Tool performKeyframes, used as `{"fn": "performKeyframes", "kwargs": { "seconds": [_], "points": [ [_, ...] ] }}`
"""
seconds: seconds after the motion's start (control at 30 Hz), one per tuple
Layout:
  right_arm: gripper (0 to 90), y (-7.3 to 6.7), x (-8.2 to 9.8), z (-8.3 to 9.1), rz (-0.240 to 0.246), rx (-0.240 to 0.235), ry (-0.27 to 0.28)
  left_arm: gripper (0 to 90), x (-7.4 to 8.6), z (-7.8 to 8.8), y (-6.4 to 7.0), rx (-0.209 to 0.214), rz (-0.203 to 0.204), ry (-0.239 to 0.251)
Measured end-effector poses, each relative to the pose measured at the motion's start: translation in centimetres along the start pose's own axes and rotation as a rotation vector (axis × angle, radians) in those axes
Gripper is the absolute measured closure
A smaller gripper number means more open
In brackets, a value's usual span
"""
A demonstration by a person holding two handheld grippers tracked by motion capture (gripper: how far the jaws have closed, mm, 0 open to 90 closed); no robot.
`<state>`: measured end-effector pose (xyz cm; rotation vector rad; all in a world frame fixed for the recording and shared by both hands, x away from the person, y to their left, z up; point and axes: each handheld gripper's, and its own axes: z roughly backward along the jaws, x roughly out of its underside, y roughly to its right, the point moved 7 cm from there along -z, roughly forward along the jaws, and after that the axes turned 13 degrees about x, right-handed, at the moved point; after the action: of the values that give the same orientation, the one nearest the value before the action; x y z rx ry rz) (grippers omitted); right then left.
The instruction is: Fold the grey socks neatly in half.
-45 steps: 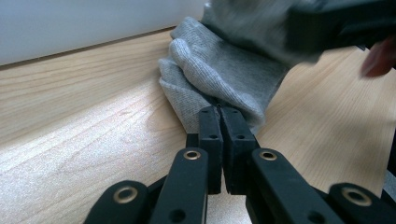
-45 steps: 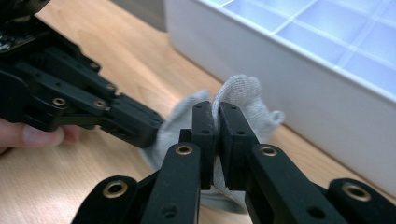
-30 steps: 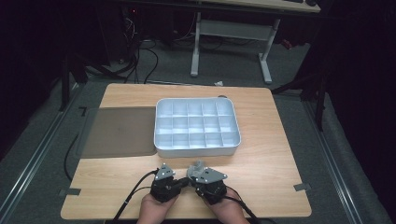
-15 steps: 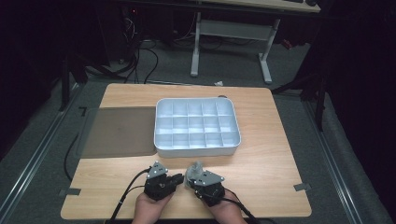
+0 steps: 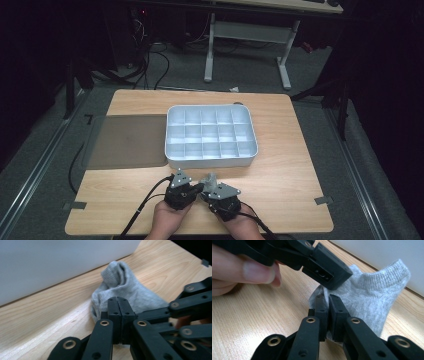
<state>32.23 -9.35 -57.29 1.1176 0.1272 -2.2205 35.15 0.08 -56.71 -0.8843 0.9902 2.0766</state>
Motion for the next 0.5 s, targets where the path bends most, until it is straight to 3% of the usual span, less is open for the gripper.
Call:
{"fn": "performKeyframes", "kwargs": {
  "seconds": [0.13, 0.2, 0.23, 0.27, 0.3, 0.4, 0.5],
  "points": [
    [76.8, 0.0, -0.1, 0.5, -0.008, -0.029, 0.001, 89.9, 0.2, -0.2, -0.2, -0.008, -0.007, -0.008],
    [78.2, 0.5, -0.7, 1.8, -0.050, -0.053, 0.052, 89.8, 0.3, -0.1, -0.3, -0.009, -0.007, -0.009],
    [78.2, 0.5, -0.7, 1.8, -0.050, -0.053, 0.052, 89.8, 0.3, -0.1, -0.3, -0.009, -0.005, -0.008],
    [78.8, 0.9, -1.0, 2.3, -0.067, -0.047, 0.073, 89.8, 0.3, -0.1, -0.3, -0.007, -0.004, -0.007],
    [79.2, 1.9, -1.8, 2.8, -0.069, -0.011, 0.099, 89.8, 0.3, -0.2, -0.3, -0.005, -0.005, -0.007],
    [79.5, 3.3, -2.5, 2.2, -0.062, 0.025, 0.088, 89.4, 0.3, -0.2, -0.3, -0.004, -0.004, -0.009],
    [79.5, 3.8, -2.4, 1.2, -0.067, 0.027, 0.061, 88.6, 0.3, -0.2, -0.3, -0.005, -0.009, -0.011]
  ]
}}
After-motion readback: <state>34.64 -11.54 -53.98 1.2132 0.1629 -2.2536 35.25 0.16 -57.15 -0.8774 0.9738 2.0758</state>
